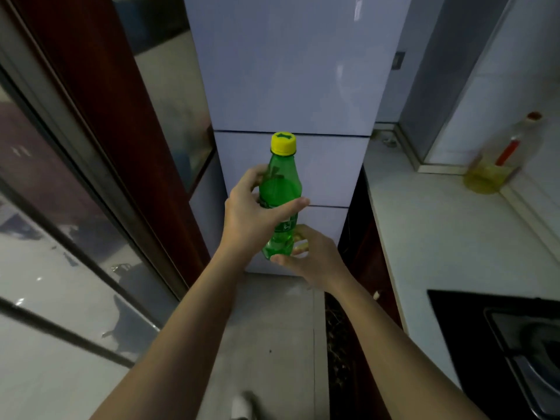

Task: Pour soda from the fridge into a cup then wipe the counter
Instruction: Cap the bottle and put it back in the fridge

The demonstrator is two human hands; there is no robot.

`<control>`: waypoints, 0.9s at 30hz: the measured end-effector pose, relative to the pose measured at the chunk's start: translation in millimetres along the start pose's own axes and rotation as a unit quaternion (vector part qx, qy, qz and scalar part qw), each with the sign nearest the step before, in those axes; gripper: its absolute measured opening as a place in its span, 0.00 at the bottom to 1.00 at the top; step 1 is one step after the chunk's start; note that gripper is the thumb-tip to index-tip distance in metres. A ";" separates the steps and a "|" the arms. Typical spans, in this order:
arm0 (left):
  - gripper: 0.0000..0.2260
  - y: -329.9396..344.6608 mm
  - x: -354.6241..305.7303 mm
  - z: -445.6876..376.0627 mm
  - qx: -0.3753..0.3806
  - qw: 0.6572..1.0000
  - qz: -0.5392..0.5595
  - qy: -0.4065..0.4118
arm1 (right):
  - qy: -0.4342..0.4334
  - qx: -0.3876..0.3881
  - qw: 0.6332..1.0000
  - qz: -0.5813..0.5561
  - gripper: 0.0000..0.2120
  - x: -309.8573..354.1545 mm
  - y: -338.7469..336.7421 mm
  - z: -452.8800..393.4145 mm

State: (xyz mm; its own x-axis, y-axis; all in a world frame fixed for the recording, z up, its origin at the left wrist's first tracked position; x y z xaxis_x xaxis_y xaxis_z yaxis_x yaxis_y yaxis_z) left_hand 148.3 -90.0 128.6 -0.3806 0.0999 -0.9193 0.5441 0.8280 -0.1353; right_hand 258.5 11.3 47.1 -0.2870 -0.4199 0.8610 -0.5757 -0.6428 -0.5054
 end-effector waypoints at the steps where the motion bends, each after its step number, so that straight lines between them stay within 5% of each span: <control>1: 0.26 1.8 6.8 -13.2 -0.003 1.000 -0.002 0.000 | -0.001 0.003 1.000 0.000 0.25 -1.2 1.4 -15.3; 13: 0.27 3.8 78.9 -185.5 -0.004 0.999 0.033 -0.006 | 0.014 -0.007 0.998 0.055 0.22 10.0 16.4 -195.2; 27: 0.27 -24.0 63.0 -389.9 -0.041 0.997 0.004 0.072 | -0.105 -0.031 0.983 0.149 0.24 104.6 0.9 -393.2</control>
State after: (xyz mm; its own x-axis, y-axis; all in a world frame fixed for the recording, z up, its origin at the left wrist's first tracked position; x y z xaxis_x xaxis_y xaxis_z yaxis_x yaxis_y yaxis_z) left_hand -180.3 111.6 218.0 -0.4826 0.1802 -0.8571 0.4875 0.8682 -0.0920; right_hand -73.1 218.8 159.2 -0.2905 -0.7105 0.6410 -0.5377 -0.4329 -0.7235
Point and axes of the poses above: each hand's wrist, its own z-axis away from the middle knuckle, its own y-axis out of the palm, x = y × z, the point moved 1 cm from there along -z, towards the middle knuckle, and after that the axes turned 6 degrees about -x, right-handed, at the moved point
